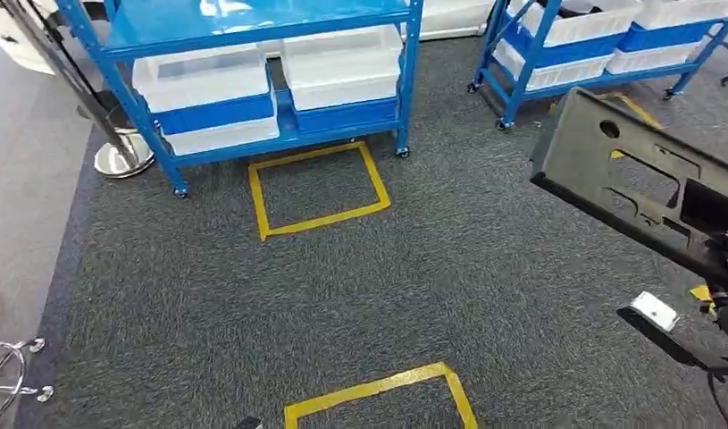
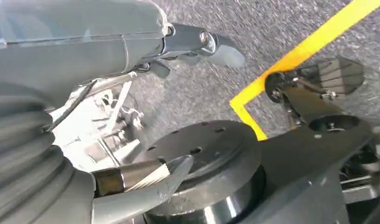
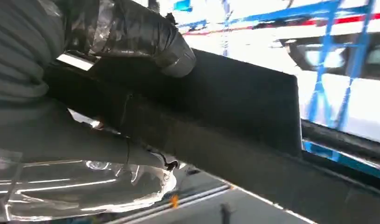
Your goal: Take the parts from the cabinet and place them on the table.
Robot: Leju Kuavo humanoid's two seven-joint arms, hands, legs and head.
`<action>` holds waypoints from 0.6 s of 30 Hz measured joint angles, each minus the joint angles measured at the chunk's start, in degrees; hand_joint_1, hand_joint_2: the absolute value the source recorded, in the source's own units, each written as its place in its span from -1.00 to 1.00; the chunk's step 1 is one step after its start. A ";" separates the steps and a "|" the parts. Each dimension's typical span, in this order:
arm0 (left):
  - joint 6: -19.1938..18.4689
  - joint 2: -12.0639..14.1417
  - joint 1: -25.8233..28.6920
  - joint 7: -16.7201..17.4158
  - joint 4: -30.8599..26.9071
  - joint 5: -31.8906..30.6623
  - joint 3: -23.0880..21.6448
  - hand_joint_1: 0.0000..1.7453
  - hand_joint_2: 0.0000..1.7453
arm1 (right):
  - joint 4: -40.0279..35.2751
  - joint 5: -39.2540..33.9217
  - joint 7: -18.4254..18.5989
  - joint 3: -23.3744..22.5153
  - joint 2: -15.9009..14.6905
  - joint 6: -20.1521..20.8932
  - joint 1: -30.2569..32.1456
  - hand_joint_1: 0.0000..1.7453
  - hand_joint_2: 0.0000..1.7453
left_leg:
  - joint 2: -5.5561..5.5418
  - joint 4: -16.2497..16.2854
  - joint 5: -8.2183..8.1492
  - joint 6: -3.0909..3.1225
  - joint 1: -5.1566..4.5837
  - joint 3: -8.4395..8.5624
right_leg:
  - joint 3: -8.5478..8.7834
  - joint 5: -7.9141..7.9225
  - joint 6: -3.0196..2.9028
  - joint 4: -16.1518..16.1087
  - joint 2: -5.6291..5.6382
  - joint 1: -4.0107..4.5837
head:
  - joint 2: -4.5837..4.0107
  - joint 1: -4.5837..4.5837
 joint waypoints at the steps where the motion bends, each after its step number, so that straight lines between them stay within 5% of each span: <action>1: 0.00 -0.07 -0.01 0.00 0.02 0.07 -0.04 -1.00 1.00 | 0.07 0.29 0.11 0.27 0.20 0.27 -0.23 1.00 1.00 | 0.78 0.29 0.03 -0.06 0.01 -0.37 | -0.09 -0.04 0.23 1.24 -0.15 -0.17 | 0.00 0.00; 3: -0.04 -0.29 -0.09 0.00 0.02 0.13 -0.33 -1.00 1.00 | 0.18 0.51 0.42 0.77 0.59 0.37 -1.08 1.00 1.00 | 2.21 0.99 -0.15 -0.32 0.15 -0.92 | 3.81 2.77 0.69 -4.17 -0.82 -0.51 | 0.00 0.02; 4: -0.02 -0.39 -0.15 0.00 0.02 0.20 -0.46 -1.00 1.00 | 0.20 0.51 0.66 0.90 0.59 0.37 -1.68 1.00 1.00 | 2.86 1.62 -0.41 -0.69 0.28 -1.20 | 7.33 4.75 0.90 -9.65 -1.81 -0.65 | 0.00 0.00; 5: 0.02 -0.42 -0.17 -0.13 0.02 0.33 -0.59 -1.00 1.00 | 0.20 0.42 0.92 0.92 0.57 0.33 -2.25 1.00 1.00 | 3.58 2.35 -0.80 -1.21 0.29 -1.42 | 9.70 4.66 0.90 -14.37 -3.84 -0.63 | 0.00 0.00; 6: 0.20 -0.26 -0.24 -0.31 0.17 0.54 -0.76 -1.00 1.00 | 0.20 0.20 1.27 0.90 0.60 0.31 -2.43 1.00 1.00 | 3.73 2.70 -1.08 -1.65 -0.25 -1.53 | 9.55 4.86 0.39 -13.80 -4.60 -0.09 | 0.00 0.02; 7: 0.26 -0.28 -0.18 -0.55 0.24 0.88 -1.01 -1.00 1.00 | 0.04 -0.24 1.51 0.90 0.17 0.31 -2.48 1.00 1.00 | 4.00 2.76 -1.21 -2.02 -0.22 -1.59 | 9.46 4.88 -0.49 -13.62 -3.52 -0.06 | 0.00 -0.05; 10: 0.28 -0.28 -0.55 -1.20 0.35 2.05 -1.44 -1.00 1.00 | -0.15 -1.68 1.57 0.17 -1.62 0.92 -2.25 1.00 1.00 | 5.61 2.74 -1.32 -2.70 -0.31 -1.08 | 8.99 5.19 -1.49 -13.83 -1.90 -0.33 | 0.00 -0.05; 11: 0.28 -0.28 -0.58 -1.36 0.37 2.32 -1.57 -1.00 1.00 | -0.46 -1.99 1.49 -0.44 -2.25 1.32 -2.14 1.00 1.00 | 3.91 3.43 -2.10 -3.17 0.03 -1.37 | 9.04 5.43 -1.86 -14.00 -1.42 -0.55 | 0.02 -0.18; 13: 0.06 -0.35 -0.43 -1.58 0.50 3.06 -2.10 -1.00 1.00 | -0.98 -2.34 1.33 -2.06 -3.15 2.04 -2.34 1.00 1.00 | -0.73 9.85 -6.98 -3.46 0.35 -4.00 | 8.55 5.79 -2.42 -14.01 -0.33 -0.55 | 0.00 -0.22; 15: -0.20 -0.52 -0.42 -1.71 0.63 3.39 -2.58 -1.00 1.00 | -1.09 -2.66 1.20 -3.19 -3.67 2.65 -2.36 1.00 1.00 | -1.71 18.87 -10.90 -3.49 0.35 -7.86 | 8.11 6.01 -2.69 -14.00 0.98 -0.29 | 0.00 -0.22; 16: -0.33 -0.55 -0.46 -1.71 0.66 3.63 -2.69 -1.00 1.00 | -1.09 -2.75 1.18 -3.50 -3.89 2.89 -2.36 1.00 1.00 | -1.76 20.86 -11.01 -3.42 0.35 -8.66 | 7.98 6.14 -2.71 -13.99 1.74 -0.17 | 0.00 -0.20; 18: -0.33 -0.68 -0.61 -1.69 0.66 4.15 -2.84 -1.00 1.00 | -1.09 -2.79 1.14 -4.00 -4.30 3.30 -2.51 1.00 1.00 | -1.94 16.82 -7.56 -2.86 0.33 -6.40 | 7.97 6.30 -2.59 -13.99 3.38 -0.01 | 0.00 -0.20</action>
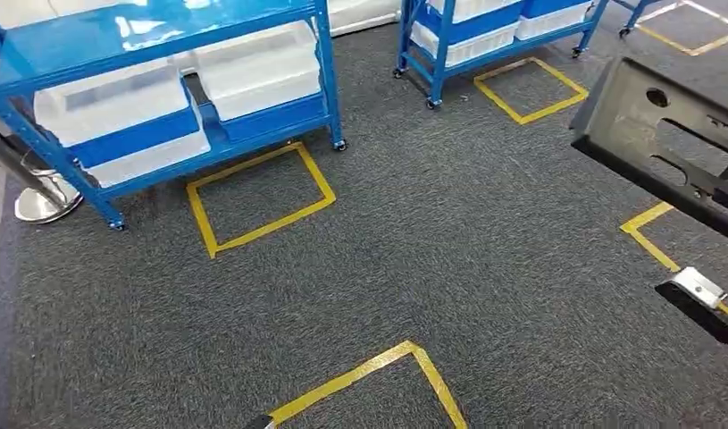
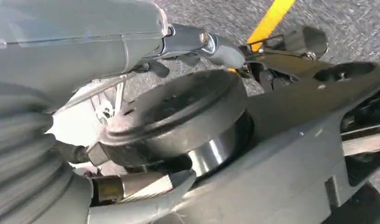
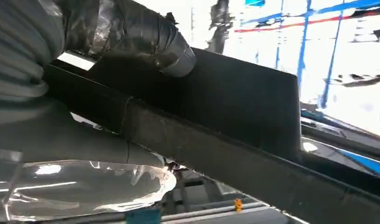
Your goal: Take the parts from the cabinet and place them on the table.
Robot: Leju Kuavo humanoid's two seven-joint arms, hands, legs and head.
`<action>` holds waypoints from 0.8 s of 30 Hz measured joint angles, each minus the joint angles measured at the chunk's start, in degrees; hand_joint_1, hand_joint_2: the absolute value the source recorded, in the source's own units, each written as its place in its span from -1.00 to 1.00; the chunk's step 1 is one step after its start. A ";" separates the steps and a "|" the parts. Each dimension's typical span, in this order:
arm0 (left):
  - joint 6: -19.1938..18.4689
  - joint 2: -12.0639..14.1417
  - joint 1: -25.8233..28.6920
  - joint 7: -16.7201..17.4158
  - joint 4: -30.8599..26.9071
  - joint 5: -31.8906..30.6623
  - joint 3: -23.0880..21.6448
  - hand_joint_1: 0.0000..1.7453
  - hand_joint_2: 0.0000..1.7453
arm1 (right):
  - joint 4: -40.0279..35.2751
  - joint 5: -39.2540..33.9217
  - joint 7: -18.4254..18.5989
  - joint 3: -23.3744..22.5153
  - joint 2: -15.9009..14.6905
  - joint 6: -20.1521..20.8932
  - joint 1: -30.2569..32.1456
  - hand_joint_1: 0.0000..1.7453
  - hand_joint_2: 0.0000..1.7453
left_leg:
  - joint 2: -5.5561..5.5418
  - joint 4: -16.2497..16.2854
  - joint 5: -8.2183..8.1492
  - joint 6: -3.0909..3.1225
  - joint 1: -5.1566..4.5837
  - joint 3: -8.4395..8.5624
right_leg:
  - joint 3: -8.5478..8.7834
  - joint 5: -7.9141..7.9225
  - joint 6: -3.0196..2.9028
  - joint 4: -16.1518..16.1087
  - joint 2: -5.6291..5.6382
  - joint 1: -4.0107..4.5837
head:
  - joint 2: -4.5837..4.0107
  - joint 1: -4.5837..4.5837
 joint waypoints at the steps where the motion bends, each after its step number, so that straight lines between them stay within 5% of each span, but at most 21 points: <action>1: 0.00 -0.02 0.01 -0.02 0.04 0.16 -0.11 -1.00 1.00 | 0.00 0.00 0.00 -0.33 -0.29 0.09 -0.23 1.00 1.00 | -0.78 -5.34 2.90 0.51 -0.05 2.65 | 0.07 0.11 0.15 0.01 0.93 0.09 | 0.00 0.00; 2: 0.09 -0.02 0.03 -0.04 0.18 0.24 -0.33 -1.00 1.00 | -0.13 -0.09 0.07 -0.85 -0.57 0.15 -0.40 1.00 1.00 | -2.96 -10.62 5.39 1.22 -0.15 5.13 | 0.08 0.22 0.31 0.00 1.76 0.09 | 0.00 0.00; 3: 0.11 0.18 0.20 -0.15 0.53 0.40 -0.55 -1.00 1.00 | -0.28 -0.24 0.13 -1.45 -0.70 0.24 -0.51 1.00 1.00 | -6.07 -12.85 5.02 1.77 -0.09 6.12 | -0.17 0.43 0.57 0.01 2.28 0.04 | 0.00 0.13; 5: 0.22 0.02 0.19 -0.41 0.63 0.92 -1.14 -1.00 1.00 | -0.63 -0.46 0.26 -2.21 -0.96 0.48 -0.87 1.00 1.00 | -4.99 -13.97 5.02 1.49 -0.33 6.57 | -0.81 1.01 1.46 -0.13 3.69 -0.44 | 0.00 0.04; 7: 0.22 -0.04 0.01 -0.54 0.63 1.27 -1.36 -1.00 1.00 | -1.03 -0.72 0.33 -3.06 -1.86 0.76 -0.29 1.00 1.00 | -3.66 -14.64 5.57 1.88 -0.58 6.67 | -0.96 1.85 2.68 -1.06 5.45 -0.61 | 0.00 0.02; 8: 0.20 -0.11 -0.10 -0.57 0.63 1.27 -1.42 -1.00 1.00 | -1.14 -0.83 0.35 -3.50 -2.23 0.85 0.04 1.00 1.00 | -2.84 -16.25 6.59 2.20 0.23 7.10 | -1.15 1.72 2.53 -0.66 4.22 -0.83 | 0.00 0.07; 9: 0.22 -0.33 -0.10 -0.61 0.66 1.31 -1.51 -1.00 1.00 | -1.31 -0.85 0.42 -4.13 -2.60 0.99 -0.16 1.00 1.00 | -1.74 -16.93 6.98 2.57 -0.08 7.36 | -2.02 0.30 2.41 0.68 -0.05 -0.11 | 0.00 0.13; 10: 0.22 -0.35 -0.08 -0.72 0.68 1.40 -1.68 -1.00 1.00 | -1.42 -0.94 0.42 -4.52 -2.62 1.07 -0.20 1.00 1.00 | -1.04 -17.06 7.21 2.85 -0.15 7.27 | -3.49 -1.87 2.47 3.77 -2.18 -0.09 | 0.02 0.24; 12: 0.28 -0.35 0.00 -0.76 0.85 1.53 -1.95 -1.00 1.00 | -1.73 -1.01 0.46 -4.98 -2.65 1.33 0.27 1.00 1.00 | 0.69 -16.89 7.17 2.87 -0.30 6.99 | -7.10 -5.70 2.87 12.20 -3.36 -0.19 | 0.00 0.28; 13: 0.33 -0.35 -0.04 -0.79 0.96 1.90 -2.08 -1.00 1.00 | -1.77 -1.03 0.46 -5.18 -2.65 1.53 0.74 1.00 1.00 | 1.52 -16.75 7.09 2.87 -0.34 6.88 | -8.16 -6.30 3.07 14.77 -3.48 -0.29 | 0.00 0.26; 14: 0.33 -0.39 -0.07 -0.83 1.03 1.99 -2.36 -1.00 1.00 | -1.77 -1.14 0.44 -5.36 -2.65 1.73 1.03 1.00 1.00 | 2.31 -16.60 7.03 2.82 -0.37 6.80 | -7.94 -5.74 3.23 14.78 -3.54 -0.36 | 0.00 0.31; 16: 0.31 -0.61 -0.10 -0.89 1.03 2.17 -2.76 -1.00 1.00 | -2.01 -1.20 0.48 -6.10 -2.78 2.01 1.37 1.00 1.00 | 3.97 -16.11 6.58 2.42 -0.35 6.71 | -3.36 -1.90 3.49 7.41 -4.34 -0.50 | 0.00 0.28; 17: 0.28 -0.72 -0.12 -0.92 1.05 2.45 -2.84 -1.00 1.00 | -2.40 -1.18 0.55 -6.71 -3.10 2.23 1.67 1.00 1.00 | 4.64 -15.60 6.15 2.10 -0.35 6.69 | 0.03 0.00 3.59 1.98 -5.97 -0.54 | 0.00 0.28; 18: 0.26 -0.70 -0.14 -1.07 1.14 2.76 -2.95 -1.00 1.00 | -2.67 -1.20 0.68 -7.37 -3.24 2.52 2.03 1.00 1.00 | 5.15 -15.19 5.74 1.62 -0.59 6.52 | 1.10 -1.05 3.05 -0.24 -8.31 -0.13 | 0.00 0.28; 22: 0.37 -0.79 -0.40 -1.22 1.57 4.64 -4.11 -1.00 1.00 | -4.70 -1.35 1.36 -11.37 -4.02 4.18 6.62 1.00 1.00 | 7.00 -14.76 4.99 0.60 -0.92 7.15 | 0.75 -0.57 1.36 -0.15 -5.78 0.38 | 0.02 0.20; 23: 0.37 -0.79 -0.43 -1.31 1.62 5.34 -4.29 -1.00 1.00 | -5.86 -1.05 1.57 -12.60 -4.00 4.53 8.31 1.00 1.00 | 6.28 -14.51 4.49 0.07 -0.60 7.03 | 0.87 -0.41 0.83 -0.41 -5.25 -0.15 | 0.00 0.20; 24: 0.37 -0.79 -0.43 -1.31 1.75 5.75 -4.48 -1.00 1.00 | -7.00 -0.61 1.84 -13.56 -3.98 4.66 9.75 1.00 1.00 | 3.68 -13.48 3.47 -0.23 -0.44 6.74 | 0.84 -0.33 0.57 -0.48 -4.88 -0.15 | 0.00 0.20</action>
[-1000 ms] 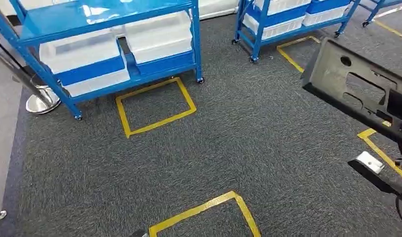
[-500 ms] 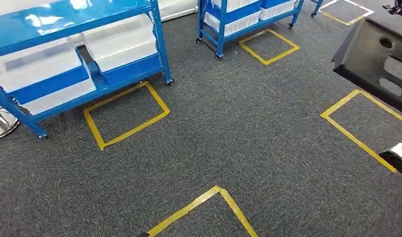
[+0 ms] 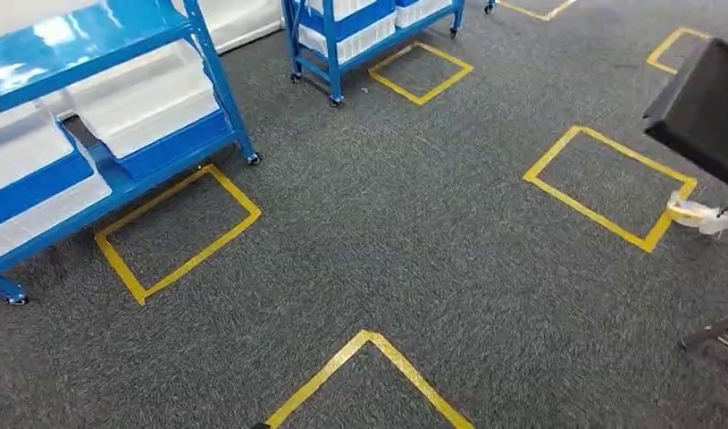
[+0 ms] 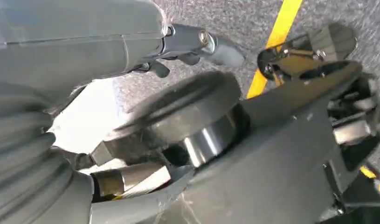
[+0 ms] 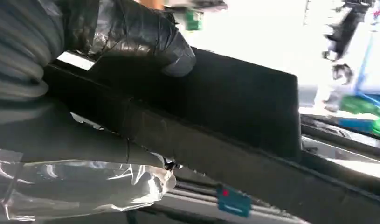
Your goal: Take the parts from the cabinet and place them on the table.
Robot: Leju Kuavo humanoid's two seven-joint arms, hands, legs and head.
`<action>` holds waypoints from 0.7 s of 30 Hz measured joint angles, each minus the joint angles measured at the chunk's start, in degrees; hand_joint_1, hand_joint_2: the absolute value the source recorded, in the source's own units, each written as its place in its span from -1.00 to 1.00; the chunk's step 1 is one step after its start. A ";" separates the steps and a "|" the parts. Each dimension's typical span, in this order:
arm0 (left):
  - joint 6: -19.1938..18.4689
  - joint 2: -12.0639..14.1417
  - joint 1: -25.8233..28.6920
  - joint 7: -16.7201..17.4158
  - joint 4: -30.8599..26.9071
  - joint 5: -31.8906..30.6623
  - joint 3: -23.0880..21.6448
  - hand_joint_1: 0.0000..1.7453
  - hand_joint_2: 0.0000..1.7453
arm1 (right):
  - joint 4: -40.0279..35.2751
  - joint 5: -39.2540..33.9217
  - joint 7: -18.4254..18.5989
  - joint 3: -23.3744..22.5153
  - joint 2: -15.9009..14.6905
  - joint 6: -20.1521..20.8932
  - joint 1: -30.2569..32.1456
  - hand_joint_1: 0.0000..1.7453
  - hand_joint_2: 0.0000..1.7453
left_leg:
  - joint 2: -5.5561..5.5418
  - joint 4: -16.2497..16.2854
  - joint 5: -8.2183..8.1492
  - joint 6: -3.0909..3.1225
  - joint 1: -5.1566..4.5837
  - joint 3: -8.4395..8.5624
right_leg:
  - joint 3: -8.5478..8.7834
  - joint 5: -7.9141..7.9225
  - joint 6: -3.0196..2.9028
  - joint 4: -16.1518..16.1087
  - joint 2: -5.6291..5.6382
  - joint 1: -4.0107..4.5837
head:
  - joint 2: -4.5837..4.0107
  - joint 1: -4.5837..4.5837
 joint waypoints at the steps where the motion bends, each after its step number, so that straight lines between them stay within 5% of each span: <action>1: -0.04 0.00 0.02 0.04 0.15 0.65 -0.52 -1.00 1.00 | -1.21 0.78 0.28 -0.80 0.35 0.13 1.30 1.00 1.00 | -2.40 3.35 -2.51 -0.10 0.14 -1.39 | -0.11 0.11 -0.41 -0.01 0.43 -0.01 | 0.00 -0.04; 3: -0.24 -0.02 0.06 0.13 0.26 1.51 -1.33 -1.00 1.00 | -2.90 1.81 0.74 -1.29 1.20 0.17 3.52 1.00 1.00 | -3.55 12.80 -7.15 -0.12 0.13 -5.62 | -0.41 0.24 -0.62 0.02 1.87 0.22 | 0.00 -0.02; 5: -0.28 -0.02 -0.23 0.20 0.28 1.68 -1.77 -1.00 1.00 | -3.76 2.05 0.90 -1.50 1.90 0.20 5.39 1.00 1.00 | -3.69 16.71 -7.30 0.18 0.06 -7.41 | -0.49 0.31 -0.73 0.05 3.30 0.52 | 0.00 -0.02; 6: -0.28 0.00 -0.28 0.20 0.31 1.68 -2.08 -1.00 1.00 | -4.13 2.14 0.96 -1.64 2.14 0.24 6.00 1.00 1.00 | -3.73 14.76 -5.53 0.50 0.03 -6.53 | -0.47 0.32 -0.74 0.08 4.08 0.61 | 0.00 -0.02; 8: -0.22 0.00 -0.27 0.24 0.33 1.68 -2.49 -1.00 1.00 | -4.83 2.23 1.09 -2.14 2.38 0.24 6.79 1.00 1.00 | -4.96 5.30 -0.02 1.49 -0.25 -2.06 | -0.23 0.38 -0.70 0.12 5.85 0.70 | 0.00 -0.04; 9: -0.20 0.00 -0.05 0.26 0.48 1.68 -2.62 -1.00 1.00 | -5.13 2.27 1.14 -2.51 2.49 0.22 7.11 1.00 1.00 | -7.98 0.68 1.93 2.16 -0.35 -0.15 | -0.23 0.46 -0.62 0.10 6.61 0.58 | 0.00 -0.02; 10: -0.09 0.11 0.06 0.28 0.83 1.68 -2.73 -1.00 1.00 | -5.24 2.32 1.22 -2.80 2.73 0.20 7.35 1.00 1.00 | -10.29 -0.05 1.47 2.51 -0.18 0.17 | -0.46 0.67 -0.27 0.21 7.21 0.75 | 0.00 0.04; 13: 0.41 -0.02 -0.34 0.26 0.90 1.75 -3.60 -1.00 1.00 | -6.35 2.14 1.24 -4.41 3.15 0.06 10.20 1.00 1.00 | -8.36 -1.18 1.45 2.53 -0.65 0.65 | -1.21 1.66 1.13 -0.53 9.54 -0.18 | 0.02 -0.24; 14: 0.50 -0.02 -0.36 0.20 0.90 1.83 -3.82 -1.00 1.00 | -6.84 2.05 1.20 -5.07 3.17 0.02 11.28 1.00 1.00 | -7.58 -2.44 2.17 2.80 -0.38 1.09 | -1.16 1.98 1.62 -0.90 10.02 0.16 | 0.00 -0.20; 16: 0.50 -0.11 -0.33 0.13 0.90 1.88 -4.04 -1.00 1.00 | -7.69 2.01 1.09 -6.66 3.63 -0.07 12.25 1.00 1.00 | -5.72 -4.06 3.18 3.38 -0.17 1.70 | -2.59 -0.66 1.27 2.21 3.48 0.48 | 0.00 -0.07; 17: 0.50 -0.09 -0.25 0.13 0.92 2.08 -4.06 -1.00 1.00 | -8.02 1.99 1.09 -7.17 3.87 -0.22 12.36 1.00 1.00 | -4.72 -4.08 3.23 3.47 -0.22 1.56 | -4.41 -3.03 1.57 6.04 2.23 0.48 | 0.00 -0.07; 19: 0.50 -0.09 -0.18 0.13 0.94 2.25 -4.11 -1.00 1.00 | -8.26 1.97 1.07 -7.64 4.44 -0.22 13.32 1.00 1.00 | -2.96 -3.94 3.14 3.46 -0.28 1.35 | -7.87 -6.44 2.18 13.97 1.67 0.14 | 0.00 -0.07; 21: 0.50 -0.11 -0.20 0.13 0.94 2.29 -4.26 -1.00 1.00 | -8.28 1.97 1.07 -7.76 4.90 -0.20 14.01 1.00 1.00 | -1.24 -3.73 2.93 3.20 -0.26 1.20 | -7.55 -5.41 2.73 14.29 1.41 -0.27 | 0.00 -0.07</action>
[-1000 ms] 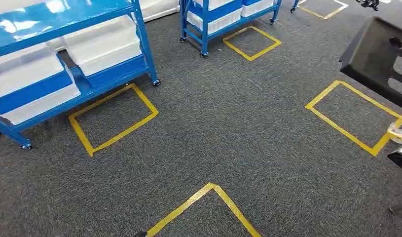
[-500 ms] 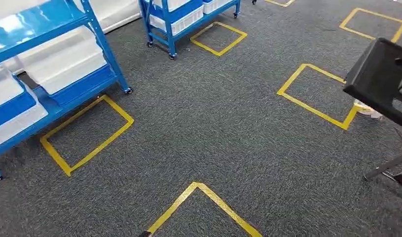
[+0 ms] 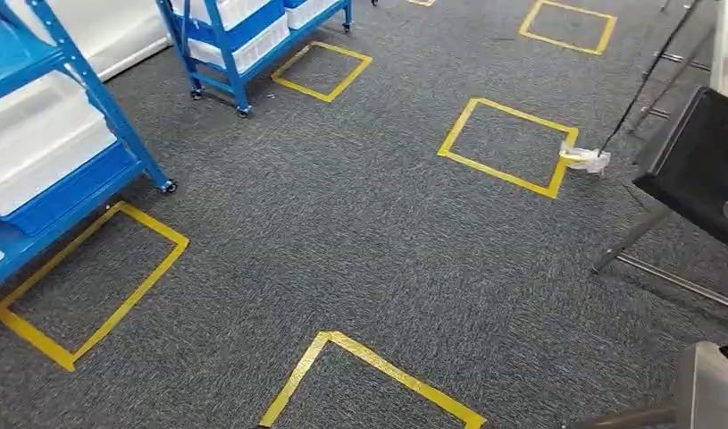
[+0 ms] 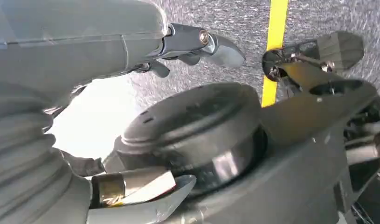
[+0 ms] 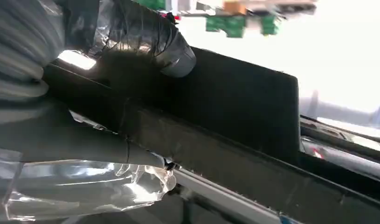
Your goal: Take the parts from the cabinet and place them on the table.
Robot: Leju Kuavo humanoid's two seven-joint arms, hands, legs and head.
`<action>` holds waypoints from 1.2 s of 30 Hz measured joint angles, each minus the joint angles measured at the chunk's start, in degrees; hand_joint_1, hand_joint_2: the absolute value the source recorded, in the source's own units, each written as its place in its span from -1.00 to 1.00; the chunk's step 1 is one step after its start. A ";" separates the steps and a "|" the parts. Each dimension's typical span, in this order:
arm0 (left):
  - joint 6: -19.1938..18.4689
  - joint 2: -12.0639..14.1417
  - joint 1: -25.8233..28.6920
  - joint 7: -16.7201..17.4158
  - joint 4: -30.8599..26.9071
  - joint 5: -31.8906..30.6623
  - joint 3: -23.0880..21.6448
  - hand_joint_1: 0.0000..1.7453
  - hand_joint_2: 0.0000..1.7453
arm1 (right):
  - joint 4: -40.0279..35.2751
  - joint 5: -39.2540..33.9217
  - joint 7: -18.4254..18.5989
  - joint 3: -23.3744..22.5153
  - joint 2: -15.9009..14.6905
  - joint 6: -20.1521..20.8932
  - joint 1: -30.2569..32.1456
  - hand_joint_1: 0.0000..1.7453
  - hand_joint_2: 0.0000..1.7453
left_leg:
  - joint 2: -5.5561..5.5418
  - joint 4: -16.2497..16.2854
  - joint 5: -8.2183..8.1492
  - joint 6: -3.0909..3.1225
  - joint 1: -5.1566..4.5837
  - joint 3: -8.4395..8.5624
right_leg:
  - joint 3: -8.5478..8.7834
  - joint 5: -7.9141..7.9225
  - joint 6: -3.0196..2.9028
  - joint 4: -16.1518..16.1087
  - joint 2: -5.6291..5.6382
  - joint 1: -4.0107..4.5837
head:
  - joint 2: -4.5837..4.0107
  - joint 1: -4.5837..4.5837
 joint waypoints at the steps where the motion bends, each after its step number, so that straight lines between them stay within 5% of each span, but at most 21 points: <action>1: 0.00 -0.02 -0.02 -0.02 0.00 0.11 -0.18 -1.00 1.00 | -0.20 0.00 0.00 -0.20 0.13 0.09 0.14 1.00 1.00 | 0.87 0.26 -0.23 -0.26 0.03 -0.03 | 2.31 2.04 0.25 -3.81 -0.46 -0.29 | 0.00 0.00; 3: -0.02 -0.07 -0.08 -0.04 0.00 0.39 -0.39 -1.00 1.00 | -0.90 0.00 0.00 -0.83 0.33 0.09 0.62 1.00 1.00 | 2.20 1.27 -1.11 -1.11 0.11 -0.01 | 8.51 5.24 0.72 -13.97 -3.35 -0.65 | 0.00 0.00; 4: -0.04 0.11 -0.10 -0.04 0.09 0.44 -0.55 -1.00 1.00 | -1.09 0.02 -0.09 -1.16 0.79 0.13 1.02 1.00 1.00 | 2.74 1.56 -1.60 -1.69 -0.38 -0.38 | 8.46 4.50 0.10 -13.55 -4.81 0.04 | 0.00 0.00; 5: -0.22 0.13 -0.06 -0.04 0.13 0.52 -0.83 -1.00 1.00 | -1.73 0.02 -0.20 -1.60 0.98 0.22 1.33 1.00 1.00 | 3.04 1.99 -1.94 -1.98 -0.22 -0.20 | 8.42 4.61 -0.94 -13.74 -3.87 0.19 | 0.00 0.02; 8: -0.18 0.09 -0.47 -0.04 0.15 0.88 -1.18 -1.00 1.00 | -2.65 0.00 -0.44 -2.89 1.42 0.88 2.60 1.00 1.00 | 4.71 1.84 -2.15 -2.81 -0.30 0.62 | 7.92 4.62 -2.12 -13.71 -2.17 0.39 | 0.00 0.00; 11: -0.18 0.09 -0.42 -0.09 0.15 1.66 -1.27 -1.00 1.00 | -4.06 -0.35 -0.98 -4.83 1.61 1.99 3.39 1.00 1.00 | -1.23 8.67 -7.20 -3.50 0.38 -2.20 | 7.79 5.02 -3.20 -14.08 -0.59 0.09 | 0.00 -0.13; 14: -0.20 0.07 -0.52 -0.42 0.15 2.43 -1.40 -1.00 1.00 | -4.70 -0.33 -1.55 -5.92 2.23 3.04 3.98 1.00 1.00 | -2.38 19.83 -11.21 -3.15 0.30 -7.51 | 7.49 5.21 -3.52 -14.07 1.24 0.81 | 0.00 -0.13; 16: -0.24 0.09 -0.68 -0.55 0.15 3.11 -1.95 -1.00 1.00 | -4.76 -0.11 -1.81 -6.19 2.78 3.83 4.06 1.00 1.00 | -2.58 16.71 -7.59 -2.13 -0.06 -6.30 | 7.56 5.33 -3.70 -14.07 3.02 1.25 | 0.00 -0.13; 18: -0.22 0.09 -0.68 -0.63 0.22 3.52 -2.45 -1.00 1.00 | -5.01 0.07 -1.84 -6.27 3.13 4.11 4.10 1.00 1.00 | -4.10 7.47 -2.29 -1.16 -0.55 -2.12 | 7.75 5.41 -3.77 -14.07 4.54 1.30 | 0.00 -0.13; 19: -0.20 0.11 -0.43 -0.70 0.46 3.58 -2.67 -1.00 1.00 | -5.09 0.26 -1.84 -6.34 3.34 4.24 4.16 1.00 1.00 | -7.86 3.66 -1.64 -0.53 -0.86 -0.45 | 7.54 5.58 -3.64 -14.16 5.23 1.00 | 0.00 -0.09; 20: -0.20 0.09 -0.30 -0.74 0.68 3.78 -2.78 -1.00 1.00 | -5.09 0.39 -1.84 -6.34 3.52 4.42 3.89 1.00 1.00 | -8.78 2.36 -1.58 -0.47 -0.60 -0.38 | 7.20 5.88 -3.29 -14.03 6.06 1.17 | 0.00 -0.04; 23: -0.20 0.00 -0.61 -0.98 0.70 4.74 -3.59 -1.00 1.00 | -5.16 0.68 -1.70 -6.36 3.80 4.87 4.62 1.00 1.00 | -6.87 1.74 -1.28 -0.19 -1.05 -0.25 | 6.55 6.92 -2.01 -14.82 8.34 0.33 | 0.00 -0.20; 24: -0.20 -0.02 -0.70 -1.01 0.70 4.85 -3.85 -1.00 1.00 | -5.18 0.70 -1.70 -6.47 3.84 4.90 4.67 1.00 1.00 | -6.00 0.08 -0.22 0.16 -0.39 0.39 | 6.53 6.95 -1.99 -14.62 7.81 0.63 | 0.00 -0.18; 25: -0.15 -0.11 -0.76 -1.01 0.70 5.16 -4.02 -1.00 1.00 | -5.18 0.74 -1.66 -6.62 4.04 4.92 4.63 1.00 1.00 | -4.89 -0.76 0.28 0.38 -0.52 0.87 | 5.93 5.85 -2.17 -13.49 3.62 0.98 | 0.00 -0.13; 26: -0.15 -0.09 -0.74 -1.01 0.72 5.33 -4.07 -1.00 1.00 | -5.18 0.79 -1.64 -6.62 4.09 5.01 4.46 1.00 1.00 | -4.18 -1.06 0.52 0.71 -0.54 0.88 | 4.49 3.50 -1.97 -10.51 1.44 1.09 | 0.00 -0.11; 28: -0.13 -0.11 -0.59 -1.01 0.77 5.62 -4.33 -1.00 1.00 | -5.18 0.90 -1.57 -6.62 4.37 5.51 4.49 1.00 1.00 | -2.54 -1.05 0.48 0.66 -0.54 0.69 | 0.91 -0.56 -1.41 -2.47 0.30 0.67 | 0.00 -0.07; 30: -0.11 -0.31 -0.59 -0.98 0.79 6.30 -4.96 -1.00 1.00 | -5.18 0.92 -1.46 -6.62 4.81 6.21 4.66 1.00 1.00 | -0.83 -0.97 0.36 0.50 -0.48 0.57 | -0.62 -1.17 -0.75 1.32 -0.02 0.11 | 0.00 -0.07; 32: -0.04 -0.57 -0.64 -1.01 0.79 6.86 -5.49 -1.00 1.00 | -5.18 0.92 -1.35 -6.62 5.09 7.00 4.69 1.00 1.00 | 0.74 -0.59 -0.16 -0.20 -0.20 0.68 | 3.64 2.78 -0.02 -5.65 -0.78 -0.42 | 0.00 -0.07; 33: 0.02 -0.59 -0.71 -1.00 0.79 7.32 -5.64 -1.00 1.00 | -5.18 0.90 -1.36 -6.62 5.22 7.25 4.76 1.00 1.00 | 1.31 -0.04 -0.64 -0.73 -0.01 0.70 | 6.76 4.84 0.39 -10.94 -2.07 -0.60 | 0.00 -0.07; 34: 0.11 -0.46 -0.81 -0.99 0.87 7.58 -5.83 -1.00 1.00 | -5.18 0.90 -1.29 -6.62 5.46 7.49 4.78 1.00 1.00 | 1.94 0.78 -1.27 -1.47 -0.24 0.61 | 8.44 4.52 0.54 -14.78 -4.46 -0.54 | 0.00 -0.07; 36: 0.28 -0.35 -0.94 -0.96 1.18 7.78 -6.38 -1.00 1.00 | -5.51 0.92 -1.14 -6.62 6.03 8.02 5.12 1.00 1.00 | 2.59 1.29 -2.12 -2.08 -0.50 0.51 | 8.44 4.50 -1.25 -14.02 -2.99 -0.19 | 0.00 -0.07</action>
